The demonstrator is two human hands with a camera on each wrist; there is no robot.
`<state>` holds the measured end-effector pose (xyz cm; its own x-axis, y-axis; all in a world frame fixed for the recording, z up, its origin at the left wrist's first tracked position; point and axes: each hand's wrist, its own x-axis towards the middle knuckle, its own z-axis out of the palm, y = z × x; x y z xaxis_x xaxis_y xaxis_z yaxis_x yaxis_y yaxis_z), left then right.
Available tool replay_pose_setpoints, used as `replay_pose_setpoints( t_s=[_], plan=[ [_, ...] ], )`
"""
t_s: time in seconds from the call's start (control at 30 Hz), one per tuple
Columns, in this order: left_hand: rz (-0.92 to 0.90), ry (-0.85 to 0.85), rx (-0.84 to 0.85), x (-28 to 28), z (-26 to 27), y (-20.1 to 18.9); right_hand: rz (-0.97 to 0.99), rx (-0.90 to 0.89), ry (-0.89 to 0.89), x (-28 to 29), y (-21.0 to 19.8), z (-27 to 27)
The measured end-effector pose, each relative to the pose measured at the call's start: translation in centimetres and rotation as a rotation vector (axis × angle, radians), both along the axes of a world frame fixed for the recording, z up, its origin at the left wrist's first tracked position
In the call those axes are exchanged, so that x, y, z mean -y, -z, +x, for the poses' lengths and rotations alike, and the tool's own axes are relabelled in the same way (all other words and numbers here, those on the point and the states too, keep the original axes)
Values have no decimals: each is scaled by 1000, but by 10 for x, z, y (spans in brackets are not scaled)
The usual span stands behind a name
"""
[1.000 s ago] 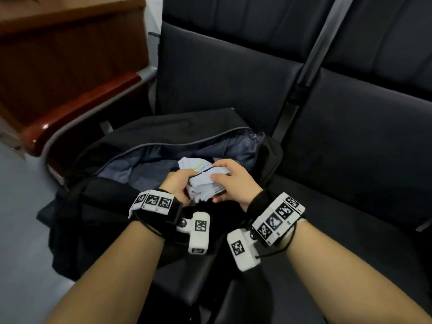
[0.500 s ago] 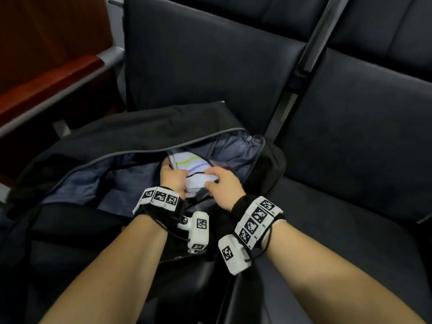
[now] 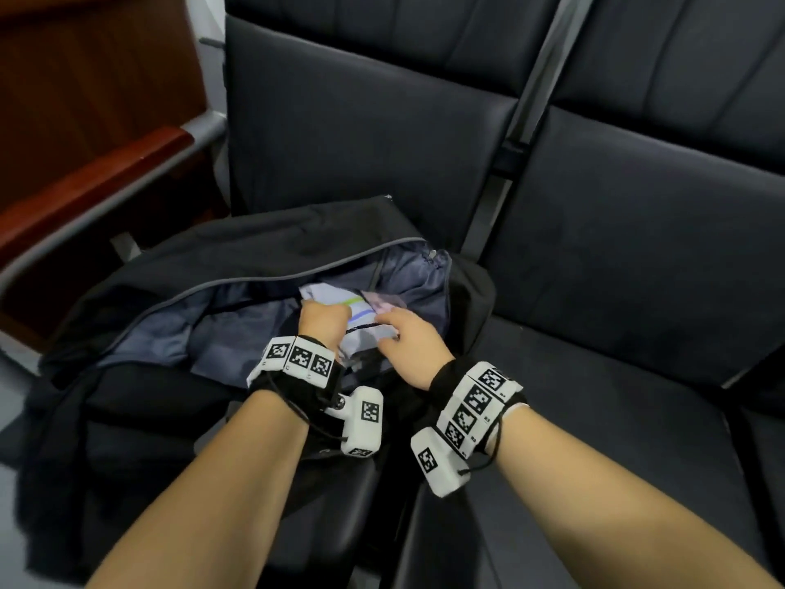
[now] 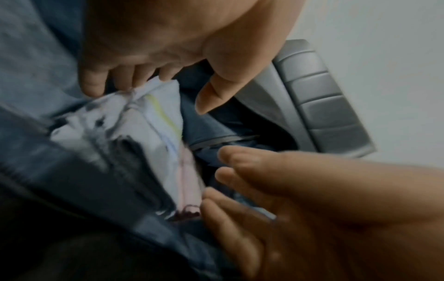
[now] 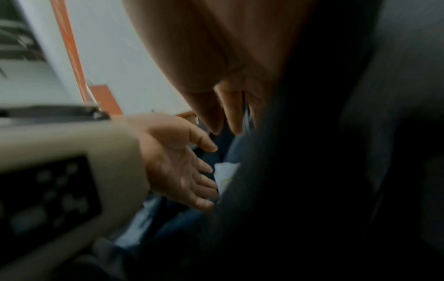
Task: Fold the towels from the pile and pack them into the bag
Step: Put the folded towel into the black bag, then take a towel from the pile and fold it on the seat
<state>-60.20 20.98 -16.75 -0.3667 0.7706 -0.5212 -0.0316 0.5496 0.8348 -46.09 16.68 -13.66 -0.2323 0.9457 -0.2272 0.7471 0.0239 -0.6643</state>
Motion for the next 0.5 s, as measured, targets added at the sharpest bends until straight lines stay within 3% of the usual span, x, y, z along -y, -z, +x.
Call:
replay_pose_setpoints(
  t_s=[0.13,0.27,0.5],
  plan=[
    [316,27,-154,38,22,-37,165,-236,111,43,-39,40],
    [590,208,-255,84,86,-74,255,-252,197,94,-60,120],
    [588,692,-384,161,260,-84,285,-58,401,201,-62,300]
  ],
)
